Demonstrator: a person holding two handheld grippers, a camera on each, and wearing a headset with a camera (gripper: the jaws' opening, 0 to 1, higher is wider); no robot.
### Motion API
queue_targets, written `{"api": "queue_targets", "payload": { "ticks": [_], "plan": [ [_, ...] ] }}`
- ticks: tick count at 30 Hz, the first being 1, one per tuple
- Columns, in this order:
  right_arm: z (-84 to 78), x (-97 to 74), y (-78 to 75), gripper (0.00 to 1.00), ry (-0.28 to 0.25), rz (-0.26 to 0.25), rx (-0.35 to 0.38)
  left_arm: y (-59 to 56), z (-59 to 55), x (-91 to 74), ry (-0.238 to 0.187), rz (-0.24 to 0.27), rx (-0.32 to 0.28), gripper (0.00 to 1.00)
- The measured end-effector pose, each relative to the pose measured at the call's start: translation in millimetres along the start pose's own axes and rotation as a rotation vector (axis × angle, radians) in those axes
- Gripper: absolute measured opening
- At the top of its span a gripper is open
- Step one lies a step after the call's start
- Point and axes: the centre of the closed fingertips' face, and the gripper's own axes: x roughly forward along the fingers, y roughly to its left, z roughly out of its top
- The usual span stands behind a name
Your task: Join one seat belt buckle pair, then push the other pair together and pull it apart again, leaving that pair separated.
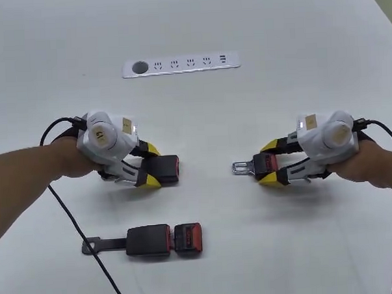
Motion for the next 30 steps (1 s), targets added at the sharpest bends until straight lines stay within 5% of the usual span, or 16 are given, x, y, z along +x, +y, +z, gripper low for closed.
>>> {"api": "queue_targets", "payload": {
  "ticks": [19, 25, 30],
  "plan": [
    [-3.7, -9.2, 2.1, 0.4, 0.011, -0.027, 0.017, -4.7, 0.9, 1.3, 0.039, -0.012, 0.016, 0.41],
    [6.0, -18.6, -7.7, 0.56, -0.056, -0.125, 0.115, -4.0, 7.4, -7.0, -0.001, 0.011, -0.159, 0.53],
    [21.3, -24.0, -13.8, 0.68, -0.123, -0.207, 0.191, 15.3, 9.7, -20.7, -0.043, 0.124, -0.255, 0.7]
  ]
}}
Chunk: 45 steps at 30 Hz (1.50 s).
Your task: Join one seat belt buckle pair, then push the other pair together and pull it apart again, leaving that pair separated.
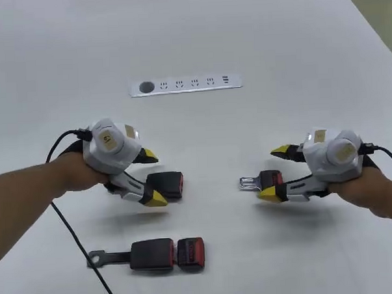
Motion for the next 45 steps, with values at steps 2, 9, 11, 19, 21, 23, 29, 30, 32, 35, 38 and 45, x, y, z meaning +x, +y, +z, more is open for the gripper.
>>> {"api": "queue_targets", "payload": {
  "ticks": [2, 9, 11, 19, 21, 23, 29, 30, 32, 35, 38, 45],
  "plan": [
    [1.8, -0.2, -1.8, 0.74, 0.0, -0.03, -0.003, -2.8, 2.0, -3.5, -0.005, 0.0, -0.006, 0.7],
    [15.2, -2.2, -6.6, 0.81, -0.062, -0.13, 0.064, 9.7, 16.2, -26.7, -0.138, 0.144, -0.132, 0.79],
    [19.5, -4.5, -3.3, 0.81, -0.077, -0.159, 0.074, 12.1, 17.8, -37.3, -0.182, 0.198, -0.203, 0.82],
    [32.1, -10.4, 15.7, 0.87, -0.135, -0.227, 0.141, 1.7, -3.6, -66.3, -0.241, 0.302, -0.342, 0.91],
    [34.2, -11.5, 20.5, 0.87, -0.135, -0.24, 0.139, -3.6, -9.6, -72.6, -0.251, 0.317, -0.354, 0.93],
    [38.4, -13.7, 25.4, 0.88, -0.141, -0.252, 0.146, -12.9, -15.8, -77.7, -0.251, 0.325, -0.386, 0.94],
    [49.0, -18.2, 43.2, 0.9, -0.165, -0.273, 0.161, -29.7, -27.6, -98.7, -0.308, 0.374, -0.435, 0.99],
    [49.3, -18.4, 44.9, 0.9, -0.165, -0.273, 0.162, -34.1, -30.9, -102.1, -0.303, 0.386, -0.432, 0.99],
    [52.8, -21.0, 54.2, 0.9, -0.175, -0.277, 0.165, -39.4, -34.3, -107.9, -0.318, 0.393, -0.456, 0.99],
    [55.7, -23.9, 66.6, 0.9, -0.188, -0.276, 0.172, -49.3, -40.2, -120.2, -0.349, 0.422, -0.477, 0.99],
    [57.9, -27.8, 82.6, 0.91, -0.2, -0.272, 0.157, -62.6, -44.9, -130.2, -0.367, 0.433, -0.478, 0.99],
    [60.8, -37.7, 113.5, 0.92, -0.212, -0.247, 0.104, -93.5, -57.0, -152.1, -0.404, 0.445, -0.474, 1.0]
  ]
}}
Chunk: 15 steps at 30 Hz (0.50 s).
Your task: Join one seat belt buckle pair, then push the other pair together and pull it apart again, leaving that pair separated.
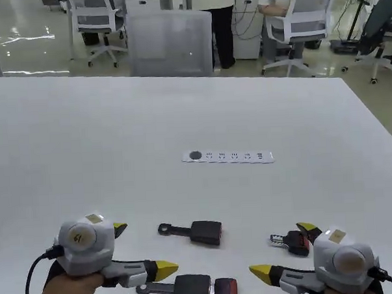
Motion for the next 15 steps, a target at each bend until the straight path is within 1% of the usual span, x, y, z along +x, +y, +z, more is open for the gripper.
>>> {"api": "queue_targets", "payload": {
  "ticks": [1, 4, 6, 7, 9, 11, 12, 15],
  "plan": [
    [-0.5, -2.9, 3.9, 0.93, -0.003, 0.008, -0.004, -1.1, -0.7, -4.5, -0.005, 0.007, 0.012, 1.0],
    [-0.8, -10.8, 10.9, 0.95, -0.011, 0.012, -0.013, -4.7, -1.8, -19.8, -0.027, 0.015, 0.004, 1.0],
    [-1.1, -16.2, 15.5, 0.95, -0.012, 0.013, -0.018, -4.8, -4.2, -28.6, -0.03, 0.022, 0.012, 1.0],
    [0.1, -19.5, 18.4, 0.96, -0.02, 0.015, -0.018, -8.2, -3.5, -34.1, -0.04, 0.017, 0.014, 1.0],
    [1.6, -24.4, 22.7, 0.96, -0.027, 0.016, -0.024, -13.4, -3.3, -42.7, -0.045, 0.014, 0.025, 1.0],
    [2.5, -28.8, 26.0, 0.96, -0.033, 0.015, -0.027, -17.7, -1.1, -47.7, -0.058, 0.009, 0.038, 1.0],
    [3.5, -34.1, 29.6, 0.97, -0.042, 0.014, -0.034, -22.7, 0.5, -53.8, -0.065, 0.009, 0.062, 1.0],
    [2.1, -43.2, 35.1, 0.97, -0.05, 0.012, -0.032, -24.9, -2.2, -62.4, -0.059, 0.007, 0.066, 1.0]
  ]
}}
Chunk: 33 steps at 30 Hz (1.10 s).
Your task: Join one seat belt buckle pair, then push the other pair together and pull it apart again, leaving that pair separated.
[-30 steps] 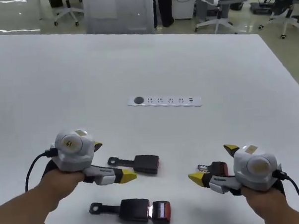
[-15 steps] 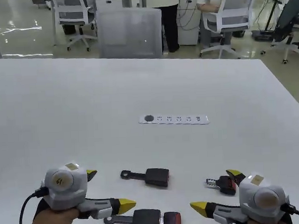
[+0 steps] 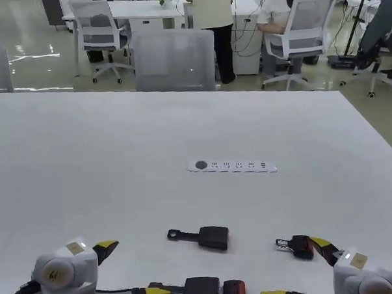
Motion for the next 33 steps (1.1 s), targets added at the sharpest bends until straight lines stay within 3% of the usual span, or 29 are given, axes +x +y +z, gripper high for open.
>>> {"api": "queue_targets", "payload": {
  "ticks": [3, 7, 18, 25, 33],
  "plan": [
    [-3.2, -9.2, 4.5, 0.97, -0.003, -0.002, -0.007, -0.8, -0.6, -8.3, -0.016, -0.007, -0.004, 1.0],
    [-11.1, -21.2, 10.3, 0.98, 0.0, -0.005, 0.0, -8.0, -5.1, -15.8, -0.001, -0.012, 0.018, 1.0],
    [-19.1, -45.4, 19.6, 0.99, -0.026, -0.026, 0.043, -9.5, -7.8, -28.6, -0.035, -0.008, 0.027, 1.0],
    [-14.5, -51.8, 24.0, 0.99, -0.053, -0.031, 0.052, -11.4, -15.7, -34.8, -0.036, -0.006, 0.02, 1.0],
    [-16.3, -49.1, 26.5, 0.99, -0.058, -0.04, 0.065, -11.7, -11.4, -37.3, -0.066, -0.011, 0.018, 1.0]
  ]
}}
